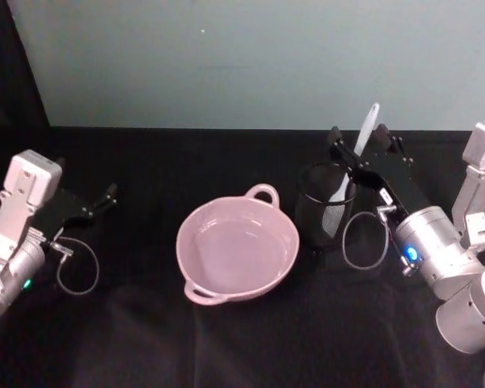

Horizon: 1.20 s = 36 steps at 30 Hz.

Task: Use the one hand to pick up the spoon and stir the clear water in the bowl.

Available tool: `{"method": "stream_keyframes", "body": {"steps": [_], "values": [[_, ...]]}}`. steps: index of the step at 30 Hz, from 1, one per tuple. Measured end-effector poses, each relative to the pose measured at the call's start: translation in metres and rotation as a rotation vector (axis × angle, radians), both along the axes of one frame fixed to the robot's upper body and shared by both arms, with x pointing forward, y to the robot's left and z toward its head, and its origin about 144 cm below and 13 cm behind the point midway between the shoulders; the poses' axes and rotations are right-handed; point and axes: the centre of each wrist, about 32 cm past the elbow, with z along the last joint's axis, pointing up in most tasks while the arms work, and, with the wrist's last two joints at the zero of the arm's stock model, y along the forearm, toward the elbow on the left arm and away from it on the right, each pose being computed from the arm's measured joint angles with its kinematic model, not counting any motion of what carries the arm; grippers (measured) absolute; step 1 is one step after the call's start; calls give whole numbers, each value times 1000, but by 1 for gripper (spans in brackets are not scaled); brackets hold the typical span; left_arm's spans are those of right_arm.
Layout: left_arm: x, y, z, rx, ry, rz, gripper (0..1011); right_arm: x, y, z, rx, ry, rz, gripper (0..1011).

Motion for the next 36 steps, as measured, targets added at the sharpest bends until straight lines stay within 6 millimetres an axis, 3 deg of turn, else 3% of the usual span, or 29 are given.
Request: {"method": "stream_keyframes", "body": {"steps": [21,27,36], "values": [[0,0,0,0,0,0,1011,-65,-10,13,-40,71,-114,1002],[0,0,0,0,0,0,1011,-86,-28,13,-102,103,-151,1002],[0,0,0,0,0,0,1011,-99,-52,1,-156,134,-204,1002]]}}
